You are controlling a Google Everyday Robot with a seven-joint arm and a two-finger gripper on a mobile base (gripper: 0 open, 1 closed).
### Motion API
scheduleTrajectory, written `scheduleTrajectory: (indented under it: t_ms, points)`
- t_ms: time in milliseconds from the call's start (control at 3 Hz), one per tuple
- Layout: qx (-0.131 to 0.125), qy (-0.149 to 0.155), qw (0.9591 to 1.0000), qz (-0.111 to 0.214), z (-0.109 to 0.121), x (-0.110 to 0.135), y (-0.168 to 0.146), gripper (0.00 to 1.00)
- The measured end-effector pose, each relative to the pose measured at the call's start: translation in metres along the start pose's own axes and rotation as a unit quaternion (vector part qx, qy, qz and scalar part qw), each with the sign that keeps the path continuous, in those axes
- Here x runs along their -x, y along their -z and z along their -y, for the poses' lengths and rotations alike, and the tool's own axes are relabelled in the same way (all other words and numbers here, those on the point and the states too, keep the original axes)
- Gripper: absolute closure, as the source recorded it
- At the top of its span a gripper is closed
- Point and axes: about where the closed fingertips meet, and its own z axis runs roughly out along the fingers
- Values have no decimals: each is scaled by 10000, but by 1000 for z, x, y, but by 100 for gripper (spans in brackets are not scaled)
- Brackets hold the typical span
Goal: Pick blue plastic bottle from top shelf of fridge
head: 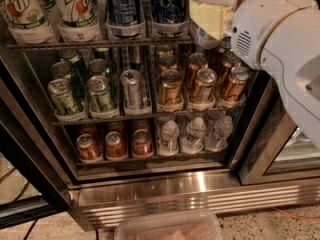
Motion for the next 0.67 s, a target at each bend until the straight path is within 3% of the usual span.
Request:
scheduleTrajectory:
  t_ms: [333,667]
  points:
    - [1,0,10000,0,0,0,0,100]
    - [214,-115,9995,-193,-8,-19,2,100]
